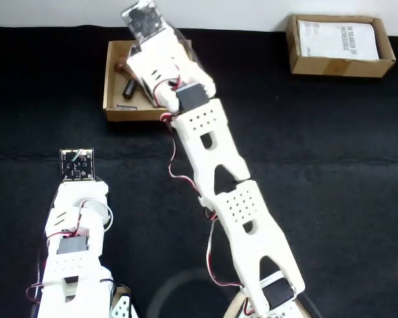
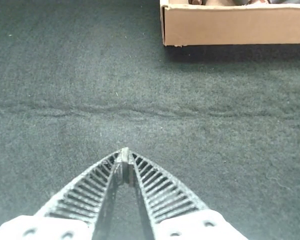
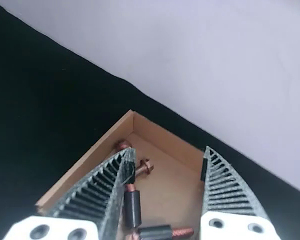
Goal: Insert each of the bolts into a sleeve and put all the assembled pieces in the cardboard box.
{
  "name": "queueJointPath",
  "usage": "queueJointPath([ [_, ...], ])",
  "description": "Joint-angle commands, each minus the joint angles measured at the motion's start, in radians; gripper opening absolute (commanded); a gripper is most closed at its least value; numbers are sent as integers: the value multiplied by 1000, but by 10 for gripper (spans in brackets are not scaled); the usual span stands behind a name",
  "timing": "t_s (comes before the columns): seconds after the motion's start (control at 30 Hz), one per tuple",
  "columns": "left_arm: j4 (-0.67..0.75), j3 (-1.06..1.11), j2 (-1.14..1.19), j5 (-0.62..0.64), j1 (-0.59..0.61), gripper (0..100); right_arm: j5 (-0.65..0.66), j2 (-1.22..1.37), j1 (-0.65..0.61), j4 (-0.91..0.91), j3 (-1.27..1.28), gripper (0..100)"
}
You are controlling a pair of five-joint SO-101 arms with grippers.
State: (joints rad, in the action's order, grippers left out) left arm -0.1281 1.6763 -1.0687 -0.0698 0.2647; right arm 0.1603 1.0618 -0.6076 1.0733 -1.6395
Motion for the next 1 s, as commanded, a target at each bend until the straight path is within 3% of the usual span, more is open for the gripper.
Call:
queueJointPath([
  [0.0, 14, 12, -1, -3, 7, 8, -63, -173, 16, 151, -139, 194],
  [0.5, 14, 12, 4, -3, 8, 9, -127, -526, 12, 690, -139, 197],
  [0.63, 14, 12, 4, -3, 8, 9, -203, -627, 45, 693, -137, 197],
  [0.83, 14, 12, 4, -3, 8, 9, -203, -800, 50, 693, -134, 197],
  [0.97, 14, 12, 4, -3, 8, 9, -203, -958, 47, 693, 38, 197],
])
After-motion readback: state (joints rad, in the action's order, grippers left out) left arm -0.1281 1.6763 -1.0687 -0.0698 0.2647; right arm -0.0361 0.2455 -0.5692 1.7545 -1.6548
